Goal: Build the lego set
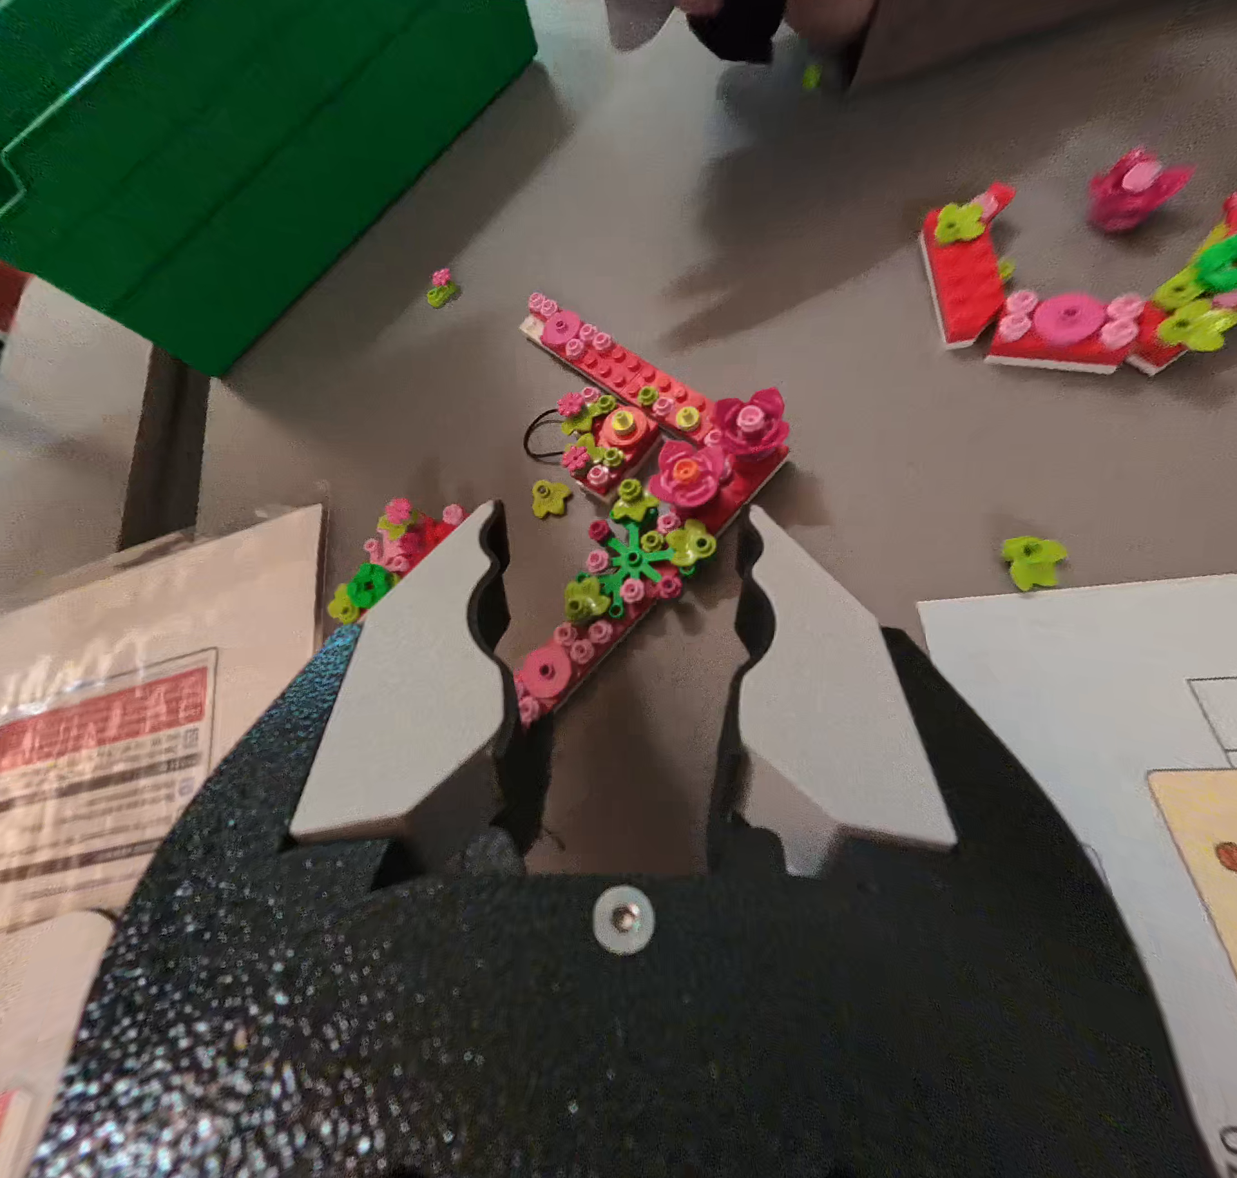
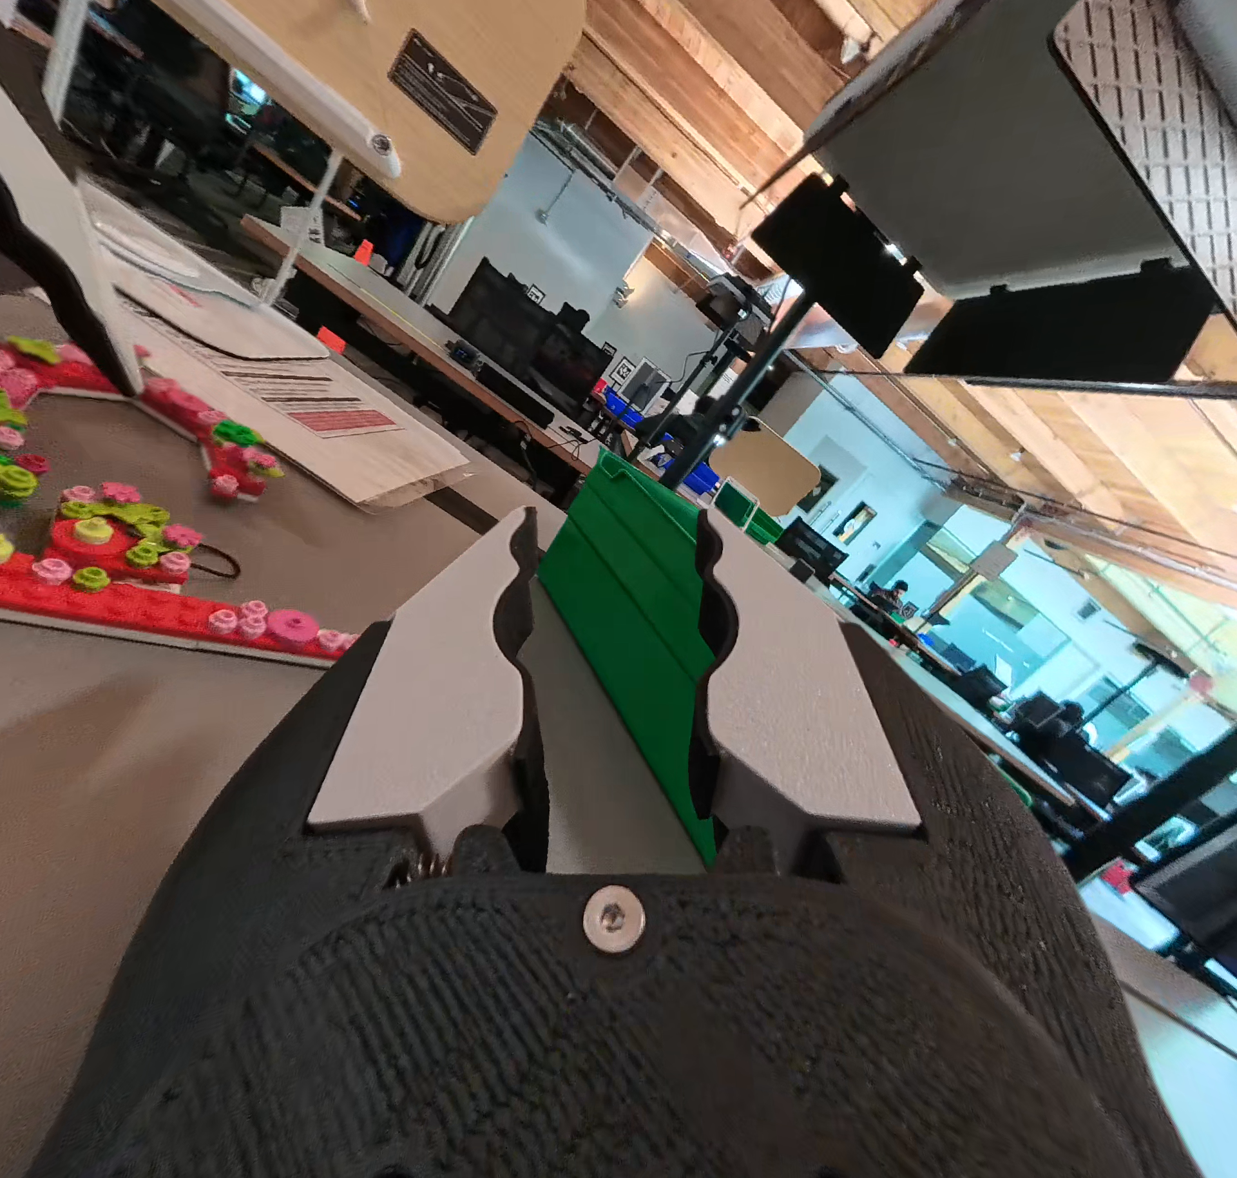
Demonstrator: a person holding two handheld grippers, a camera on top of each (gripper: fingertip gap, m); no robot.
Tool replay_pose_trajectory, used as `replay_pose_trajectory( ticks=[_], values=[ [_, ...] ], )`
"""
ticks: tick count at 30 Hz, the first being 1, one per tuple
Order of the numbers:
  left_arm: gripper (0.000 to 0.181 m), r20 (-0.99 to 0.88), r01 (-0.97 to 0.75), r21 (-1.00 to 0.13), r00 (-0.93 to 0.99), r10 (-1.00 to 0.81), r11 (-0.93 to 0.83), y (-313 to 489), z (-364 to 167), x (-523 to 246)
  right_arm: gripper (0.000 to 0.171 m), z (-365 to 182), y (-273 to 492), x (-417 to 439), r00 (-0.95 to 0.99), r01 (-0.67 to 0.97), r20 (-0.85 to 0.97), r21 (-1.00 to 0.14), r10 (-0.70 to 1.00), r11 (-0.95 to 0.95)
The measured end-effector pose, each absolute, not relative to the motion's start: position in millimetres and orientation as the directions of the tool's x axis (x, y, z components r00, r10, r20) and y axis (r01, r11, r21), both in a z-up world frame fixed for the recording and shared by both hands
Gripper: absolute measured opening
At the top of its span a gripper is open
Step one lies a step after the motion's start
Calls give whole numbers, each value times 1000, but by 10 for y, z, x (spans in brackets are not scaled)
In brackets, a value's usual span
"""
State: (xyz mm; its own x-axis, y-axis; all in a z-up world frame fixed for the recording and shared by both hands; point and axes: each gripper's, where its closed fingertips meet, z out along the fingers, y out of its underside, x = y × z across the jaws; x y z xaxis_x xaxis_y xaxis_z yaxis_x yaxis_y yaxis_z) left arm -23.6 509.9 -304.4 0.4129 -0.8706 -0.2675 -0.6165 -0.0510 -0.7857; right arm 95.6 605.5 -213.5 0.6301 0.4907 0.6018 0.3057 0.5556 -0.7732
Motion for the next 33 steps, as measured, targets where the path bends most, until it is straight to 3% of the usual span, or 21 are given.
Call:
replay_pose_trajectory(
  ticks=[5, 11, 17, 23, 27, 30, 31, 33],
  values=[
    [71, -196, -527, -841, 508, -839, -124, 5198, -2876, -286, 43, -2119, 6104, 1032, 656, 285, 568, -796, 496, 535],
    [70, 28, -153, -965, 744, -668, -211, 5235, -2215, -385, 42, -2069, 6137, 1111, 687, 211, 493, -838, 534, 503],
    [57, 12, -6, -999, 866, -499, -34, 4728, -1880, -454, 36, -2059, 6176, 1153, 705, 184, 454, -859, 545, 478],
    [47, -8, 13, -996, 970, -242, 83, 4194, -1772, -658, 29, -2068, 6135, 1138, 698, 204, 477, -847, 534, 491],
    [42, -51, -58, -992, 997, -63, -113, 3954, -2056, -788, 25, -2120, 6149, 1228, 722, 289, 510, -837, 468, 465],
    [37, -145, -144, -986, 989, 8, -84, 3800, -2118, -835, 21, -2101, 6055, 1289, 733, 271, 493, -844, 469, 463],
    [33, -147, -144, -987, 988, 50, -68, 3752, -2146, -892, 20, -2101, 6044, 1322, 746, 266, 477, -853, 465, 449],
    [0, -179, -181, -983, 978, 110, 13, 3640, -2154, -975, 20, -2102, 6007, 1367, 759, 263, 464, -860, 457, 437]
  ],
)
